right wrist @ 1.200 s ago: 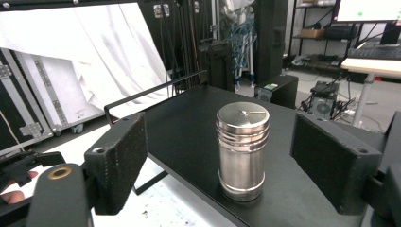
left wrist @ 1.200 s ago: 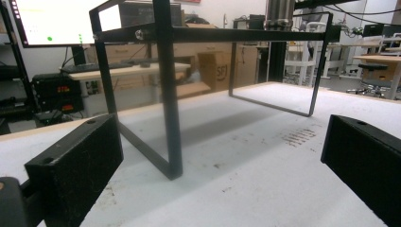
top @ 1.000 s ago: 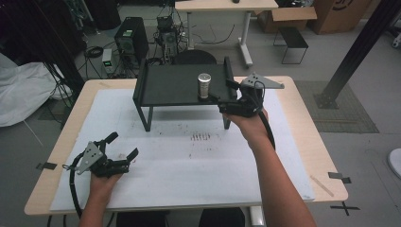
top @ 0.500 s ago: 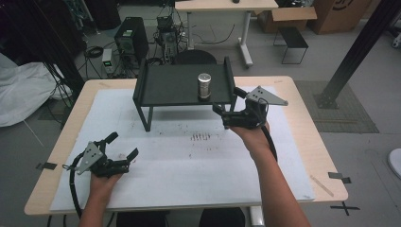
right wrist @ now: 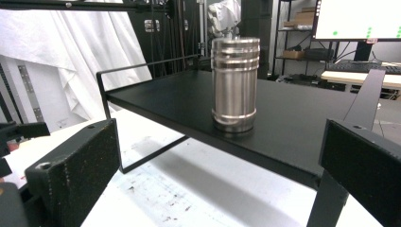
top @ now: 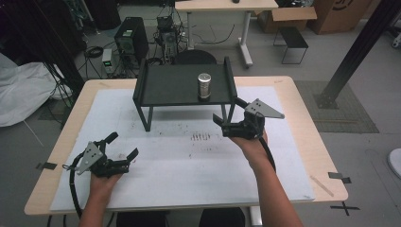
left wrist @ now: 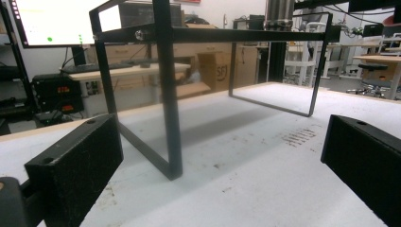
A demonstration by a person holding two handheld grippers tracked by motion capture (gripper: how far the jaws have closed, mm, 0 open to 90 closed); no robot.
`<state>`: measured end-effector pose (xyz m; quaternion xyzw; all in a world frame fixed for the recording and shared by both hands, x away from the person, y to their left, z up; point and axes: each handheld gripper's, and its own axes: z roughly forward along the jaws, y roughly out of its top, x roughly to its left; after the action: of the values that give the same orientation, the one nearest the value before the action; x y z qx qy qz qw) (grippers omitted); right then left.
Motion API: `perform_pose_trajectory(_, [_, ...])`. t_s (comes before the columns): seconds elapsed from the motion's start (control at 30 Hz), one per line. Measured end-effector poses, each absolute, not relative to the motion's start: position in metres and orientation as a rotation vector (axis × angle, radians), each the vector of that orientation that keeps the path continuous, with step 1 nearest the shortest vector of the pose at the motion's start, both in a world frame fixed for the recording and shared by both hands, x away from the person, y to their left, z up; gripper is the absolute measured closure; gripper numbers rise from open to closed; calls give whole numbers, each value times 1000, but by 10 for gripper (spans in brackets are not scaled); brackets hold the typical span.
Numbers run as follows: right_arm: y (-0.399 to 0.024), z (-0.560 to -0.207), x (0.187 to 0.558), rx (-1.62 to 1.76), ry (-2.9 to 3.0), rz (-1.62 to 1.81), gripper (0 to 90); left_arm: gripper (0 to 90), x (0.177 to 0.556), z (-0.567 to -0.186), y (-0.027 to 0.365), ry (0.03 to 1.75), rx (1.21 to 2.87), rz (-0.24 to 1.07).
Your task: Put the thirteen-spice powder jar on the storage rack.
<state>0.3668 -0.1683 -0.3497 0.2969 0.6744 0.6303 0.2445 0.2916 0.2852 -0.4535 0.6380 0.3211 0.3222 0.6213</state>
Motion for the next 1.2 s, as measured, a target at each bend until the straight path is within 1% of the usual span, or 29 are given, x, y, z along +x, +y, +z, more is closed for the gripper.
perform_pose_trajectory(0.13, [-168, -357, 365, 805, 1836, 1723, 0, 3, 292, -454, 285, 738, 1465, 741])
perform_pose_trajectory(0.97, [-168, -426, 360, 903, 1845, 1702, 0, 3, 292, -454, 285, 737, 1464, 740])
perform_pose_trajectory(1.2, [-167, -437, 358, 915, 1855, 1700, 0, 3, 292, -454, 285, 738, 1465, 740])
